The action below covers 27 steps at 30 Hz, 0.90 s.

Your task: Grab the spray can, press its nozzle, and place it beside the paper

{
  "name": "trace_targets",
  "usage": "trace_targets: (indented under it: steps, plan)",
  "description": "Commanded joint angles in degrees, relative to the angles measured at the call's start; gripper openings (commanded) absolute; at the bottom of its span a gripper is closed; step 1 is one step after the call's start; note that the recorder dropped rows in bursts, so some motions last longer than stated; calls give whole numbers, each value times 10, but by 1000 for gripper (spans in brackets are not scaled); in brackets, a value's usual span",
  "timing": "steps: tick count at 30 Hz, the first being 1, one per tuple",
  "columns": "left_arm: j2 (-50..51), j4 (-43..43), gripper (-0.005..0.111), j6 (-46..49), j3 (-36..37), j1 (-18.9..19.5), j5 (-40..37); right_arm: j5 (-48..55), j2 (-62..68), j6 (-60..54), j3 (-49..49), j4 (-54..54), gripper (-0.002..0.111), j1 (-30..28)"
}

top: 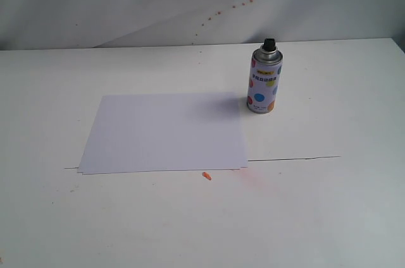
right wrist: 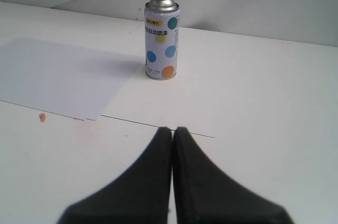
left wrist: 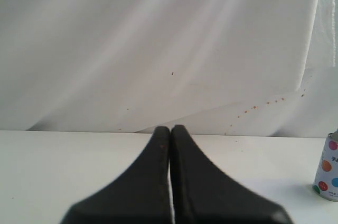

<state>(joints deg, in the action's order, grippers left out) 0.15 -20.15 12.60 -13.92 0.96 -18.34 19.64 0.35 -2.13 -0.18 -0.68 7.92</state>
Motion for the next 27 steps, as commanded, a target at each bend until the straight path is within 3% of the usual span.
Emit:
trace_targets:
  steps: [1,27]
  plan:
    - [-1,2,0,-2,4,-2,1,2,-4,-14,2,3,0,-5]
    - [-1,2,0,-2,4,-2,1,-1,-4,-8,2,7,0,-5]
